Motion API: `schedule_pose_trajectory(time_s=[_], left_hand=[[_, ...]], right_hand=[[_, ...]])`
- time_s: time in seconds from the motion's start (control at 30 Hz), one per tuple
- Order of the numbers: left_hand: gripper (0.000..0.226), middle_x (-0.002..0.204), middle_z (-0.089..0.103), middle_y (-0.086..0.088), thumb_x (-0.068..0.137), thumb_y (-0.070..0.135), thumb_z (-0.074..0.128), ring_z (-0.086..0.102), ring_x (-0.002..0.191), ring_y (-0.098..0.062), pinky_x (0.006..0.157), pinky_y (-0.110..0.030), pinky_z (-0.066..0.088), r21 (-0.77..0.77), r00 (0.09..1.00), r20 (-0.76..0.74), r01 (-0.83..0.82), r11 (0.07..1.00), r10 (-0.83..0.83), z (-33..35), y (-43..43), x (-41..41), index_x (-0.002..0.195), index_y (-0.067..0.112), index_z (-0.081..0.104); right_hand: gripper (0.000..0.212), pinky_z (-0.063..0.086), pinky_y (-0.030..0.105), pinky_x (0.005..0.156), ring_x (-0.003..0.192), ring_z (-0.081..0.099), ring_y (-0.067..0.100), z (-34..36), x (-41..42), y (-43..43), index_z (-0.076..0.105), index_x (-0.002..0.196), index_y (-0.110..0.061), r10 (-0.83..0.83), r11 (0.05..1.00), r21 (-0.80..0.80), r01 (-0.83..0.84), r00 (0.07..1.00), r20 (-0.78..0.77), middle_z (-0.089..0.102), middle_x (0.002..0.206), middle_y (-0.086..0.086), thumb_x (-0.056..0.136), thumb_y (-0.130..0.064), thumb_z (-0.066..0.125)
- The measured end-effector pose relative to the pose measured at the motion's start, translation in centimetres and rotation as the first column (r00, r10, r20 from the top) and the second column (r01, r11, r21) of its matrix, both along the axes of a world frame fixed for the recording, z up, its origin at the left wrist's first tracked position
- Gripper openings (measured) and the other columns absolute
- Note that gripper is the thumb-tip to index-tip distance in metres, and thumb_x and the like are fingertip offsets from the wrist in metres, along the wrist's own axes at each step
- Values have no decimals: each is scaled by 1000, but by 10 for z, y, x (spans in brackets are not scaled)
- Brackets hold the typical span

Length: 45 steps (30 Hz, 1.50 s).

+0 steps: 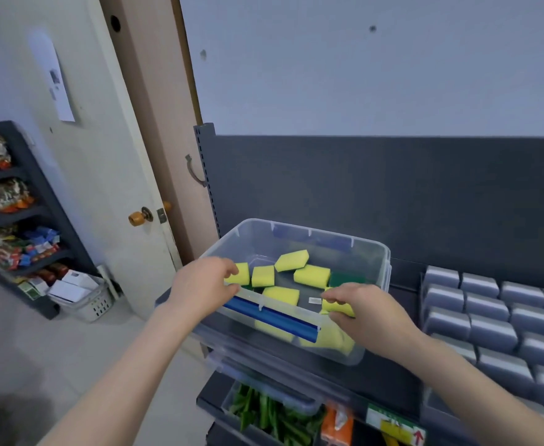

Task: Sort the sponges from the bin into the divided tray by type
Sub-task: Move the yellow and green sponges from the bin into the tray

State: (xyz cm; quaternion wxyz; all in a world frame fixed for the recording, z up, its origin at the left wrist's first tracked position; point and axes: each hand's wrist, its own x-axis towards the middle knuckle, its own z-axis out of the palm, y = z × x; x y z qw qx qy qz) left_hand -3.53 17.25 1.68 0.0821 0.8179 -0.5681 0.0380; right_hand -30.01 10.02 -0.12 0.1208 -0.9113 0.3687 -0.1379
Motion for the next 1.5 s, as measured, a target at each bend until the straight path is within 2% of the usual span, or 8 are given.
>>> schedule_pose_trajectory(time_s=[0.33,0.47,0.63,0.83,1.0,1.23,1.4,1.5], left_hand=[[35,113,66,14,86,43,61,60,102,-9,81,-31,54,49,999,-10,34,998,-34,-19,-41,53,120,35,61],[38,117,65,11,85,42,63,60,107,-12,86,-33,53,105,998,-4,61,993,-61,-15,-75,82,121,32,62],[44,124,63,9,86,43,63,59,111,-12,91,-34,51,149,993,-43,114,982,-109,-17,-118,102,127,29,58],[45,129,60,9,87,40,62,55,117,-13,96,-33,48,199,984,-77,173,965,-161,-41,-159,117,130,28,57],[51,130,60,8,84,43,65,55,118,-14,97,-33,47,311,975,-124,214,926,-183,-64,-178,129,131,27,55],[51,119,62,8,79,43,70,57,110,-17,87,-31,48,460,947,-181,319,829,-264,-87,-192,142,127,31,56],[34,96,64,8,75,43,68,57,89,-16,73,-33,50,440,909,-198,416,796,-366,-87,-201,148,106,30,63],[19,79,52,10,74,41,64,50,79,-15,55,-28,36,370,880,-154,472,800,-449,-72,-212,148,86,29,57]], right_hand=[[30,49,31,86,104,58,16,-15,76,-50,60,120,-28,61,997,37,-61,998,-1,63,114,-9,90,-27,56],[13,40,18,62,84,51,18,-23,113,-80,63,90,-31,95,995,41,-94,996,-3,56,85,-12,90,-22,53],[38,46,27,94,118,52,15,-36,151,-114,53,130,-28,127,986,113,-123,991,-33,58,130,-8,92,-29,52],[42,41,26,91,118,51,17,-53,184,-158,52,132,-24,198,978,99,-184,968,-156,58,129,-4,91,-30,54],[45,45,35,93,117,51,24,-74,203,-176,50,133,-22,242,967,140,-211,934,-264,57,130,2,89,-27,57],[41,45,36,87,117,44,27,-108,218,-174,53,124,-12,285,958,104,-266,863,-417,49,127,8,86,-26,60],[40,43,40,86,115,44,31,-110,229,-169,49,125,-10,229,969,37,-245,831,-507,48,125,12,87,-20,56],[35,45,40,80,109,49,33,-99,230,-169,52,119,-9,191,977,10,-215,846,-498,53,118,14,85,-14,50]])
